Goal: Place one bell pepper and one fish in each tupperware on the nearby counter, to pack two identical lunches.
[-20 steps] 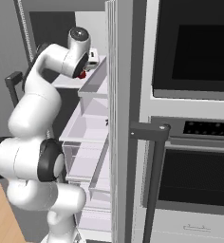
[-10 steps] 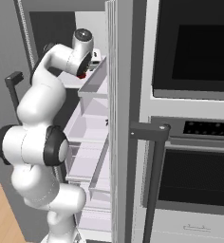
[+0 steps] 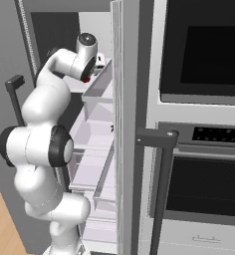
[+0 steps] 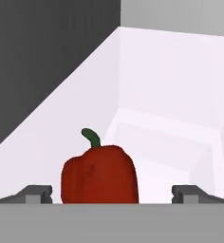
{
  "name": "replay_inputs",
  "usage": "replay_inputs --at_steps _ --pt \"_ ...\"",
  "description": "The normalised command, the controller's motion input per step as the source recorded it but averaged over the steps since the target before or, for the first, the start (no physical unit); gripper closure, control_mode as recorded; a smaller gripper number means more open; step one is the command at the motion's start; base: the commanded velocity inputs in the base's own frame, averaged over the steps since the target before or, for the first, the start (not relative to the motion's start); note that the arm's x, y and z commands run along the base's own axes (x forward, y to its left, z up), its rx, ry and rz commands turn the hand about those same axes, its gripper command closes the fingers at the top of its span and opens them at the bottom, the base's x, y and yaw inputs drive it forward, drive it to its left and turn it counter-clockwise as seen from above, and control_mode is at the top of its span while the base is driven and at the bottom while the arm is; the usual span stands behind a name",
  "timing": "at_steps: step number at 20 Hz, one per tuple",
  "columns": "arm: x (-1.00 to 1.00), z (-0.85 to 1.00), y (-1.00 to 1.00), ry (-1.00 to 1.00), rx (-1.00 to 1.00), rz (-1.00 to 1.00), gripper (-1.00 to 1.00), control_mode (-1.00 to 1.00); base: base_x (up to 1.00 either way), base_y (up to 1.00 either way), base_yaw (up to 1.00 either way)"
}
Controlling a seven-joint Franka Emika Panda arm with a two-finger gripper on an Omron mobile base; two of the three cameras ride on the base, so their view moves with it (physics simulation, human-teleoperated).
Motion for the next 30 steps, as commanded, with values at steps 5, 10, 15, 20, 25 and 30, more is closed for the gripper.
replay_inputs --at_steps 5,10,15,20,25,30 --pt "0.28 -0.17 0.11 0.01 0.00 0.00 -1.00 -1.00 0.00 0.00 0.00" --pt "0.18 -0.24 0.10 0.03 0.00 0.00 -1.00 -1.00 0.00 0.00 0.00" --pt "0.03 -0.17 0.00 0.00 0.00 0.00 -1.00 -1.00 0.00 0.00 0.00" --pt "0.00 -0.32 0.00 0.00 0.00 0.00 -1.00 -1.00 0.00 0.00 0.00" --pt "-0.04 -0.46 0.00 0.00 -0.02 0.00 1.00 -1.00 0.00 0.00 0.00" --pt "-0.04 -0.52 0.00 0.00 0.00 0.00 1.00 -1.00 0.00 0.00 0.00"
